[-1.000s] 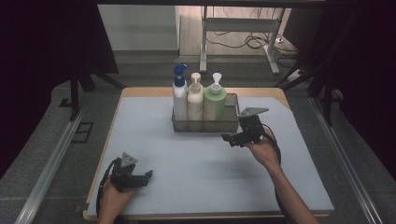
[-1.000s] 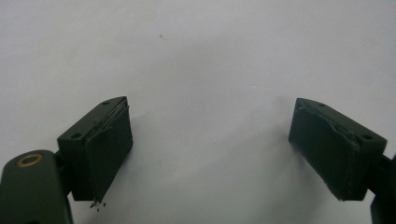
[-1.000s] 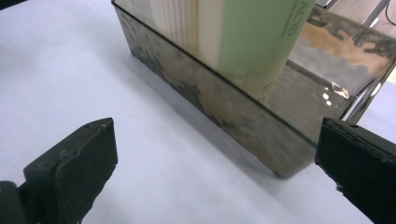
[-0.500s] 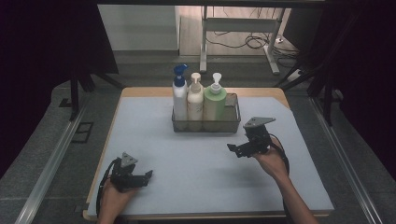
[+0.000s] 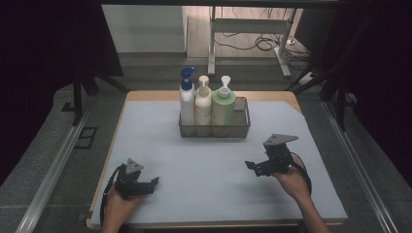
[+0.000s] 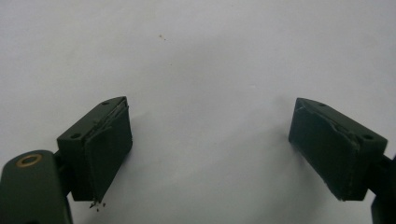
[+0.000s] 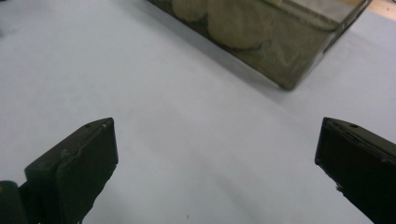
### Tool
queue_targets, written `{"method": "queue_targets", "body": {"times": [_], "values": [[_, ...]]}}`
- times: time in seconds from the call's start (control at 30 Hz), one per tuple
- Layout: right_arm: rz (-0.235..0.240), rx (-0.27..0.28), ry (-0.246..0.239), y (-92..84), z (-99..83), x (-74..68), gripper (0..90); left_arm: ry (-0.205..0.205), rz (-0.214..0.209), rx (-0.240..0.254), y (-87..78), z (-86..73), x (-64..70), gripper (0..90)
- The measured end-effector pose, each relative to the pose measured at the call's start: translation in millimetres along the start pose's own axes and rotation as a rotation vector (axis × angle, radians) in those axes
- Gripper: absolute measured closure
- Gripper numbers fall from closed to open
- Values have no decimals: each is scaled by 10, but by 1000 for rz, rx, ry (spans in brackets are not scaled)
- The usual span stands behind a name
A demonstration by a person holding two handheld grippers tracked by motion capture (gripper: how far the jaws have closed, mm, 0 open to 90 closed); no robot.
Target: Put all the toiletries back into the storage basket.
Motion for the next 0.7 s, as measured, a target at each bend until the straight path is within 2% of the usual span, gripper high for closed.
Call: {"method": "queue_targets", "body": {"times": [0.37, 0.7], "values": [[-10, 0, 38, 21, -416, 108, 0, 2, 1, -1, -1, 0, 1, 133], [-40, -43, 52, 152, -625, 188, 0, 2, 1, 0, 0, 0, 0, 133]]}}
Point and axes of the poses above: each handheld gripper's, and its own axes: y roughly forward along the jaws, z roughly out of its top, x roughly to its right, the point moved 1 cm from there along y, roughly forward along the jaws, and after that the axes turned 12 degrees about y, right-handed, at the moved point
